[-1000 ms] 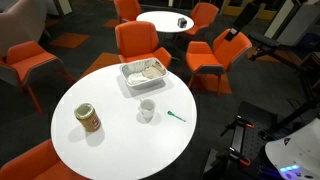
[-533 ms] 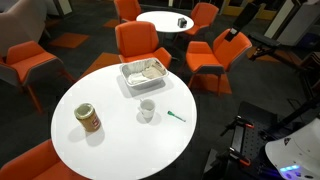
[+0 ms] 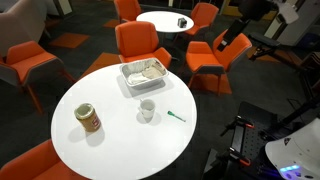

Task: Put the marker into the white cup

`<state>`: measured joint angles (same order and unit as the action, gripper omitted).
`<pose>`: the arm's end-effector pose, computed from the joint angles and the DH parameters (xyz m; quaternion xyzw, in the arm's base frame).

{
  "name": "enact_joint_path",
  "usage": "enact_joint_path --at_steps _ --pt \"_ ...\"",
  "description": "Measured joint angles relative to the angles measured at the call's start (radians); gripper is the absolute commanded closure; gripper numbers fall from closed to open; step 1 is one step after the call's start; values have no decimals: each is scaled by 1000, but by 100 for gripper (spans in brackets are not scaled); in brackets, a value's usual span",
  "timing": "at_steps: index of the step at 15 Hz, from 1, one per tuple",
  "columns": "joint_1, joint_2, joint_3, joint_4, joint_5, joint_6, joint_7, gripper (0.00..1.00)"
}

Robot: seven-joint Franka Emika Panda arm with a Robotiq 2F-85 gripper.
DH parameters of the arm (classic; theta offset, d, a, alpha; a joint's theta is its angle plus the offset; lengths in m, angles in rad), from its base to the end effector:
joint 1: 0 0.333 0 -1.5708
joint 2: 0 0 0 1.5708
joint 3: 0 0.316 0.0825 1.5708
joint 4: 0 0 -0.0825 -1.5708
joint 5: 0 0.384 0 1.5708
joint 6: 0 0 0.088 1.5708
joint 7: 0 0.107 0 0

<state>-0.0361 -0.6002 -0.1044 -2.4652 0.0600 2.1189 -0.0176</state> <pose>0.3896 -0.0566 0.5254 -0.9882 0.0678 -0.1285 0.0477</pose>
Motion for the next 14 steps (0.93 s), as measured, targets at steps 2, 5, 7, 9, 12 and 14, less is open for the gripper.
enact_joint_path --at_steps 2,5,7,9,12,14 --pt "1 54 -6 -70 6 95 -42 0" --pt "18 174 -14 -146 17 244 -114 0" --pt "34 276 -13 -166 23 320 -132 0" --pt "50 387 -3 -167 24 399 -133 0" --pt "60 559 31 -138 24 486 -131 0" --pt "60 676 52 -91 24 515 -131 0"
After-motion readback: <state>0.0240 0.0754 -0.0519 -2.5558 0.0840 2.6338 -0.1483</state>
